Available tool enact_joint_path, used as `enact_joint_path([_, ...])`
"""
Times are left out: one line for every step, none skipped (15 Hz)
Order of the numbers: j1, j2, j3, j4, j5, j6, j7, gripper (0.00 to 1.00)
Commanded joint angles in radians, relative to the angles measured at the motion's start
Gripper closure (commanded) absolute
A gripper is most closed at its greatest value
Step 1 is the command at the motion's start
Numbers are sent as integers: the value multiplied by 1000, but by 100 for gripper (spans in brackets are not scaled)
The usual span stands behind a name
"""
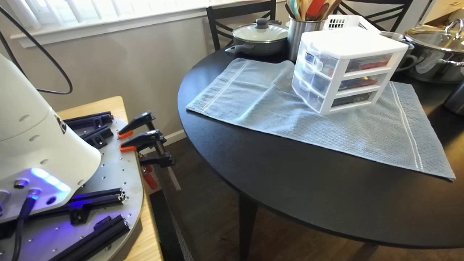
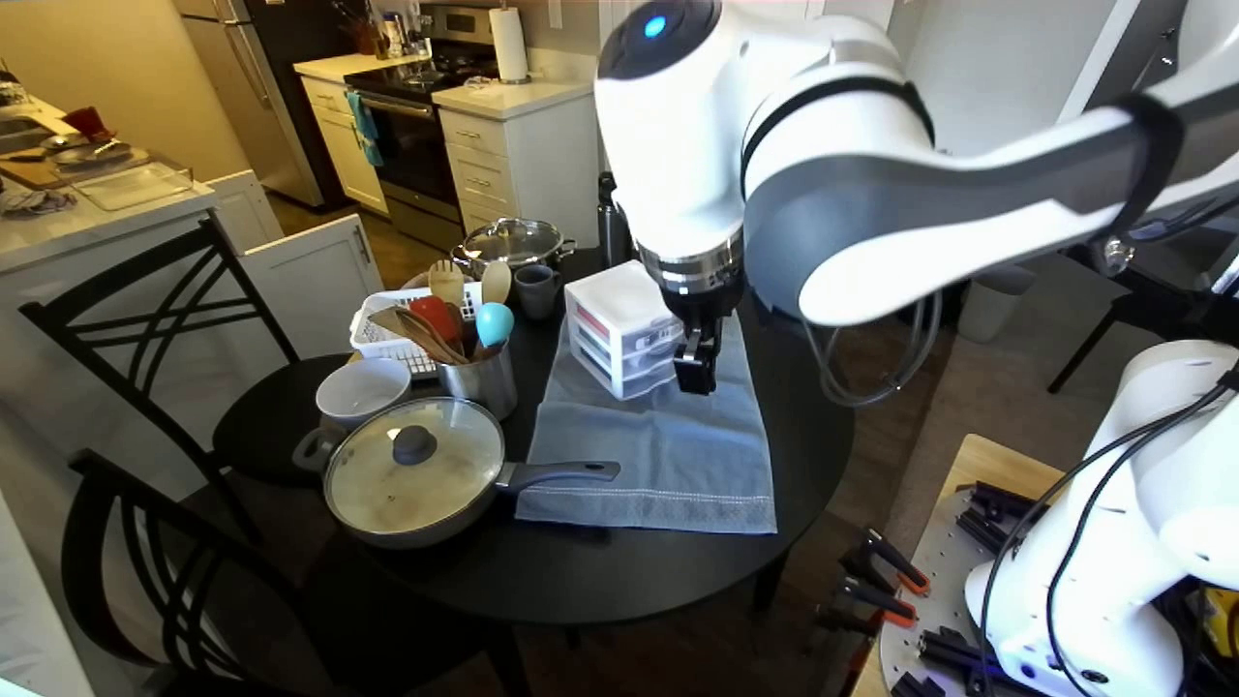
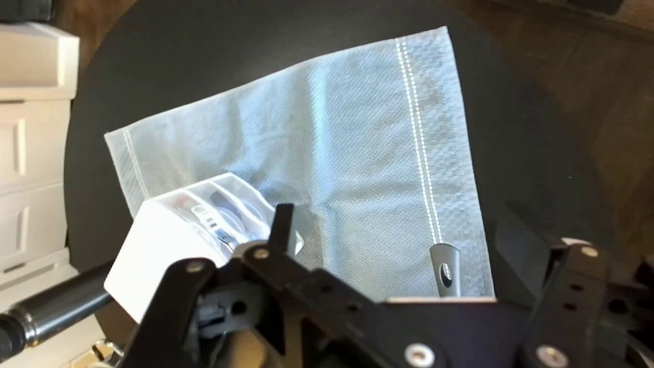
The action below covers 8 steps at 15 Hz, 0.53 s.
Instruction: Open the drawer
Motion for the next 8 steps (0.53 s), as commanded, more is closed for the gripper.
enact_joint_path([23, 46, 0, -83, -195, 113, -7, 0])
enact_joint_path([25, 57, -5, -104, -257, 145, -12, 0])
enact_joint_path([26, 66, -11, -120, -317, 168, -19, 0])
enact_joint_path([26, 74, -17, -138, -377, 194, -23, 0])
enact_joint_path([25, 83, -24, -155, -444, 220, -17, 0])
enact_joint_path([23, 92, -33, -170, -511, 252, -12, 0])
enact_joint_path([19, 102, -48, -185, -584, 294, -11, 0])
enact_joint_path([11, 119, -68, -191, -661, 345, -12, 0])
